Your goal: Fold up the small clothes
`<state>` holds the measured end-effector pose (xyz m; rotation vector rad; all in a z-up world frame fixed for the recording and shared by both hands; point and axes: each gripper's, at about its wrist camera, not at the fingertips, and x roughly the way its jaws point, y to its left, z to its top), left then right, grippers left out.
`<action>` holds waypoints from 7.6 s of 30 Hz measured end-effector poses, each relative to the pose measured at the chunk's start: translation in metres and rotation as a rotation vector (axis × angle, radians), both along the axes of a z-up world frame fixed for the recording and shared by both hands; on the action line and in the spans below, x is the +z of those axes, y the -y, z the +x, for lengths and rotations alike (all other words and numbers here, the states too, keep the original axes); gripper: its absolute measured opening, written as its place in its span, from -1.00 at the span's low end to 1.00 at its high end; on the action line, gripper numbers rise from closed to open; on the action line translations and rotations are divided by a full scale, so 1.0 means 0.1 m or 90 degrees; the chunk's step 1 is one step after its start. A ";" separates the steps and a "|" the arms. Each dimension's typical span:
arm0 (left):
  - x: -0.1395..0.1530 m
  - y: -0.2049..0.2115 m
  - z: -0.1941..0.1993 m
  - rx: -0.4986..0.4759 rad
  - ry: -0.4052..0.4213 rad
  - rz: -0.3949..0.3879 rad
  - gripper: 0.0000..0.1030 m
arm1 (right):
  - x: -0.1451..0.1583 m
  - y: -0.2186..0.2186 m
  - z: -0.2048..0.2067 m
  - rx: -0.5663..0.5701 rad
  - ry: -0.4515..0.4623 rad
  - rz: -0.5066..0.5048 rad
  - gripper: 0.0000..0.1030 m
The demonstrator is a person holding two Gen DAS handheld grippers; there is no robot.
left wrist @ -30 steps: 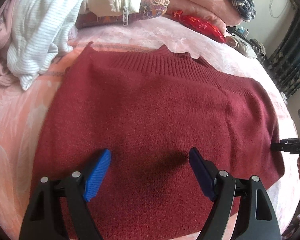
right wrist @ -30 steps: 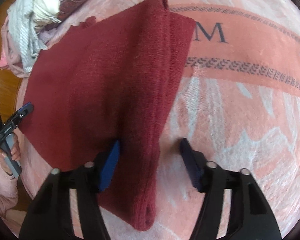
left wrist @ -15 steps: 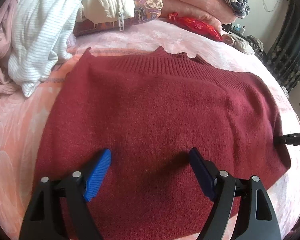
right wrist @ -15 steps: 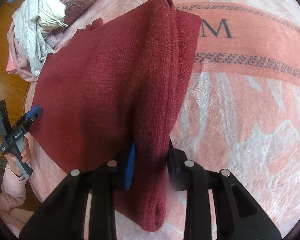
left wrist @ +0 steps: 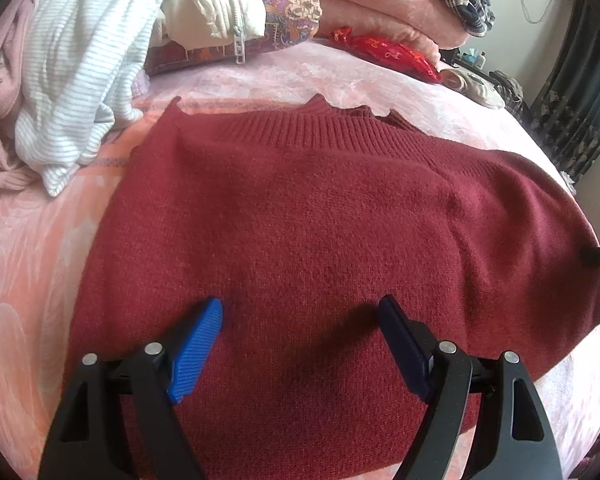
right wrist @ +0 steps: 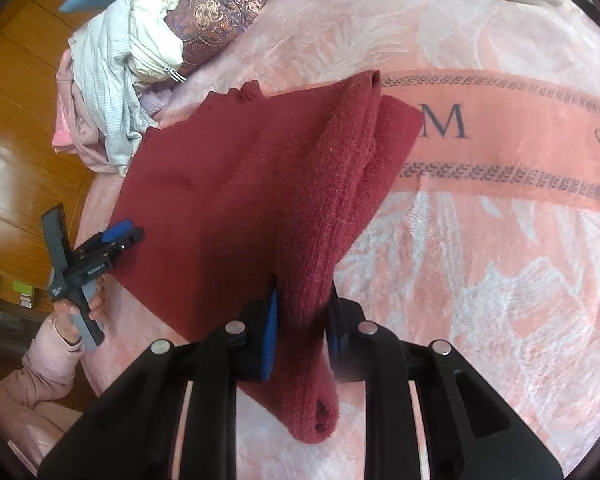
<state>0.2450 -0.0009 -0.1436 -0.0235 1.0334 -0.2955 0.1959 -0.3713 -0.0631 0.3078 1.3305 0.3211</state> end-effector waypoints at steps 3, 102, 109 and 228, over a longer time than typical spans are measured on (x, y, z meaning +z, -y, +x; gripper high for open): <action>-0.01 0.00 0.00 -0.003 -0.001 0.002 0.57 | -0.44 0.09 0.02 -0.027 -0.070 -0.014 -0.63; 0.17 0.20 0.21 -0.034 -0.130 -0.239 -0.64 | -0.16 -1.32 0.27 0.067 -0.103 0.081 -0.30; 0.35 0.01 0.20 -0.040 -0.106 -0.271 -0.66 | -0.16 -1.31 0.29 0.066 -0.102 0.091 -0.30; 0.53 -1.27 -0.13 0.065 -0.022 -0.108 0.47 | -0.03 -2.24 0.44 0.007 0.044 -0.080 -0.17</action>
